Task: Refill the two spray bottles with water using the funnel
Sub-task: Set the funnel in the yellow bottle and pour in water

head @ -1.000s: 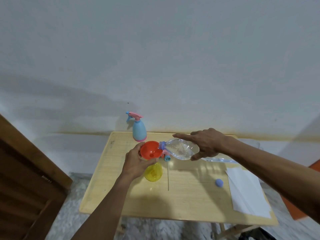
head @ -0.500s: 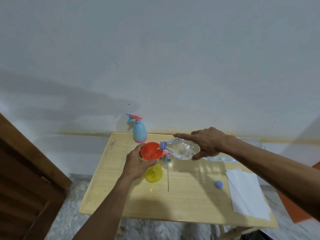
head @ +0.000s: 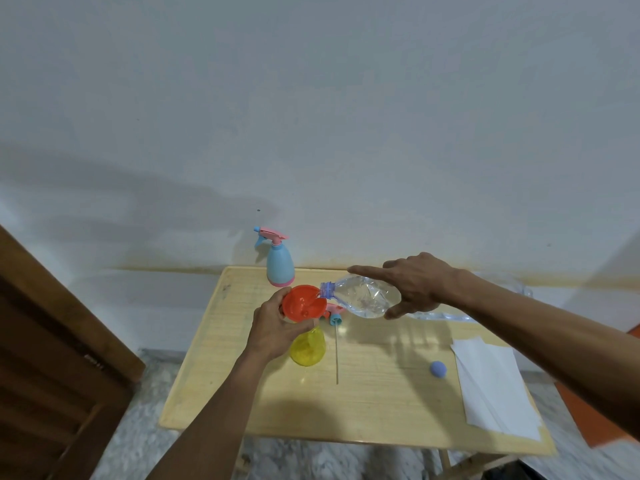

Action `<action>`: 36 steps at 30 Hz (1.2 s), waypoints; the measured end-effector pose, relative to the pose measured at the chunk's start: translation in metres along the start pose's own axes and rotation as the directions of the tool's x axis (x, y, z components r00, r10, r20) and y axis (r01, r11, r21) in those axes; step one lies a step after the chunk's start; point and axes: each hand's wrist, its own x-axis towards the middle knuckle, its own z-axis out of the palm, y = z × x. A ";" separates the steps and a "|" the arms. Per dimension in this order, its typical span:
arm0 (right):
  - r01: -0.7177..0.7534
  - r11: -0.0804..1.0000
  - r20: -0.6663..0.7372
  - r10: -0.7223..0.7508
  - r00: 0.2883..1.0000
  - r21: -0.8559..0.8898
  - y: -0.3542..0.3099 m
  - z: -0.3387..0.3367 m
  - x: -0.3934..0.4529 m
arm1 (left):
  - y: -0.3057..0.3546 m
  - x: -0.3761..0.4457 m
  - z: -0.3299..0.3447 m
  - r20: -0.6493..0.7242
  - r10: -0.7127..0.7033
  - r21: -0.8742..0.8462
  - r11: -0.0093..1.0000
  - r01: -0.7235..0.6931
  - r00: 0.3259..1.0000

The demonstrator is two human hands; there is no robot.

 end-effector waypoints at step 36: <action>0.064 0.359 -0.317 0.711 0.627 0.931 -0.006 0.072 -0.022 | 0.006 0.000 0.002 -0.039 0.001 0.025 1.000 0.000 0.999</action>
